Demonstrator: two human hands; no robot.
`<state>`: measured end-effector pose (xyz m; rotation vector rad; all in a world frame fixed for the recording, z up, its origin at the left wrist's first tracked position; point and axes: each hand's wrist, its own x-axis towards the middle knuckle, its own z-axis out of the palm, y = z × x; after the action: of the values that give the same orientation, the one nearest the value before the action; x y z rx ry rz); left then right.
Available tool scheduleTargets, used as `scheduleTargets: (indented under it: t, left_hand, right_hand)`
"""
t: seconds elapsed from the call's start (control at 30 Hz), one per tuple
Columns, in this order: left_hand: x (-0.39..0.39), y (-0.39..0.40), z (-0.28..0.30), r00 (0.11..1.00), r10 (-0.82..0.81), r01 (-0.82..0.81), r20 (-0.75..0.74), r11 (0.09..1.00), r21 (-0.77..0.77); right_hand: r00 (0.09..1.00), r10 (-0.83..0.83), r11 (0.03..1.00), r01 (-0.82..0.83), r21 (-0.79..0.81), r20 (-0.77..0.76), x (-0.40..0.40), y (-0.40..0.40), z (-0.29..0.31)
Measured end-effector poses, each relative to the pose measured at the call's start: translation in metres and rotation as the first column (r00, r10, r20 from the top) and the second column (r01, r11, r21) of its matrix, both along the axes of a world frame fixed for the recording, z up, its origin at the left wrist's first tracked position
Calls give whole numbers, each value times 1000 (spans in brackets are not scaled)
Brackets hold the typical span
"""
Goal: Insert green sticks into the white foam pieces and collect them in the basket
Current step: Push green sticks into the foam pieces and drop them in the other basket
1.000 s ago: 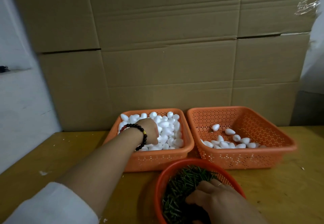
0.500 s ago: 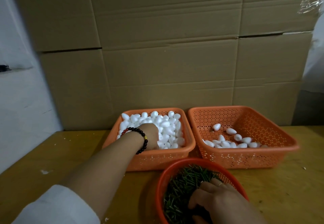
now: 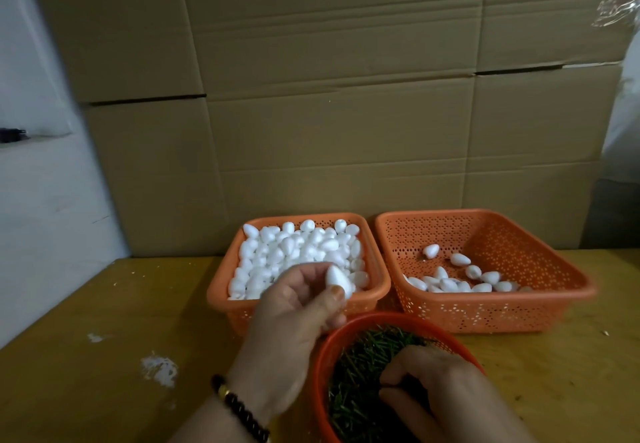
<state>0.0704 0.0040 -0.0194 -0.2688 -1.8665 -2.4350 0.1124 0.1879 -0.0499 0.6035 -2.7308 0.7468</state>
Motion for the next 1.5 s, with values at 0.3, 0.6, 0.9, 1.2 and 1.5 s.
scheduleTargets:
  t: [0.3, 0.6, 0.9, 1.2, 1.5]
  left_hand:
    - [21, 23, -10, 895, -397, 272, 203, 847, 458]
    - [19, 19, -14, 879, -450, 329, 159, 812, 482]
    - [18, 22, -17, 964, -230, 176, 136, 929, 326]
    - [16, 24, -22, 984, -96, 59, 152, 971, 231]
    - [21, 24, -12, 951, -258, 163, 169, 886, 435]
  right_hand:
    - [986, -114, 989, 102, -105, -122, 7, -2, 0]
    - [972, -130, 985, 103, -141, -194, 10, -4, -2]
    - [973, -174, 972, 145, -186, -150, 13, -4, -4]
    - [973, -182, 969, 154, -191, -139, 11, -4, -8]
    - [967, -183, 969, 147, -198, -179, 11, -5, -8]
